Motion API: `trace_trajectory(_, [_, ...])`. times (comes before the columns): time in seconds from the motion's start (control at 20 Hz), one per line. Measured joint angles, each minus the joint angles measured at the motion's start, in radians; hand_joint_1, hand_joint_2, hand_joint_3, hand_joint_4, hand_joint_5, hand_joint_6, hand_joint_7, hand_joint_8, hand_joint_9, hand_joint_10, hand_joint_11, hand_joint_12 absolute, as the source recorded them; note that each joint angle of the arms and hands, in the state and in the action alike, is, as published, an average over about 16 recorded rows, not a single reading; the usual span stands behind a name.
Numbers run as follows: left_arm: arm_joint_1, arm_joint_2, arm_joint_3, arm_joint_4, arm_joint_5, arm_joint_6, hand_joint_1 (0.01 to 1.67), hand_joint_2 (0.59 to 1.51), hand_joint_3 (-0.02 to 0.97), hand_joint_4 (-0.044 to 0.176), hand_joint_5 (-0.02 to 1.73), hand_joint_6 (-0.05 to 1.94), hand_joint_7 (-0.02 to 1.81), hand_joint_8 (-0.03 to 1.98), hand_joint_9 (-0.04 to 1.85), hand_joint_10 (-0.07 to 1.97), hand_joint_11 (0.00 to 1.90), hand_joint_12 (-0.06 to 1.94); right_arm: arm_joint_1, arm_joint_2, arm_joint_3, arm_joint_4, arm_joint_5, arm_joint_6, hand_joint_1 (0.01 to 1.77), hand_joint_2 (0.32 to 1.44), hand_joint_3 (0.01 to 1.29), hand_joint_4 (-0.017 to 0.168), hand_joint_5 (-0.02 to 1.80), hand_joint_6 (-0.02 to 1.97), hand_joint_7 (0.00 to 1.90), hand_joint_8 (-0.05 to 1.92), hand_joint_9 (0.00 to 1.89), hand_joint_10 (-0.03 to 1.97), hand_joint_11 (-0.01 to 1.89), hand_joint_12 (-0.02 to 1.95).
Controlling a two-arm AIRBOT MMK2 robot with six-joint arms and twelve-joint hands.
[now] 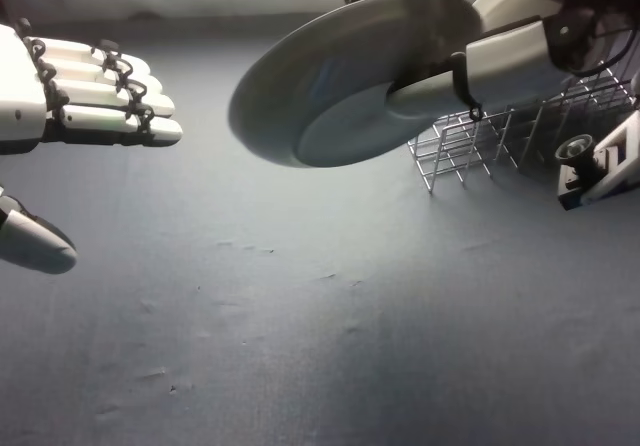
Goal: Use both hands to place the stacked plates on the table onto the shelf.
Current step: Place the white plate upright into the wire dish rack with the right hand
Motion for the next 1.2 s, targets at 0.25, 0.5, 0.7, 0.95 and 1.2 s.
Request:
trace_trajectory(0.25, [-0.004,-0.003,0.001,0.009,0.008,-0.015,0.01,1.070,0.020,-0.001,0.02,0.01,0.02,0.00,0.02,-0.05,0.01,0.01,0.002,0.016,0.013,0.038,0.006,0.000,1.33,0.99,0.01,-0.007,0.93,1.00,1.05,0.79,0.99,1.04,0.88,1.34])
trace_trajectory(0.5, [-0.002,-0.004,0.000,0.018,0.014,-0.033,0.01,1.070,0.020,-0.001,0.02,0.01,0.02,0.00,0.02,-0.05,0.01,0.01,0.001,0.036,0.027,0.044,0.017,0.001,1.36,0.99,0.01,-0.009,0.92,1.02,1.03,0.82,0.95,1.14,0.88,1.35])
trace_trajectory(0.7, [-0.002,-0.006,0.000,0.022,0.016,-0.045,0.01,1.070,0.020,-0.001,0.02,0.01,0.02,0.00,0.02,-0.05,0.01,0.00,-0.005,0.056,0.038,0.044,0.027,0.001,1.37,0.99,0.01,-0.009,0.92,1.04,1.01,0.84,0.94,1.15,0.87,1.35])
trace_trajectory(0.95, [0.003,-0.008,0.002,0.025,0.018,-0.056,0.01,1.070,0.020,-0.001,0.02,0.01,0.02,0.00,0.02,-0.05,0.01,0.00,-0.027,0.084,0.058,0.044,0.038,0.001,1.37,0.99,0.01,-0.007,0.91,1.04,1.01,0.85,0.94,1.15,0.87,1.37])
trace_trajectory(1.2, [0.010,-0.012,0.007,0.025,0.020,-0.063,0.01,1.072,0.020,-0.001,0.02,0.01,0.02,0.00,0.02,-0.05,0.01,0.00,-0.065,0.103,0.088,0.043,0.054,0.000,1.37,0.99,0.01,-0.006,0.91,1.05,1.01,0.85,0.95,1.15,0.86,1.37])
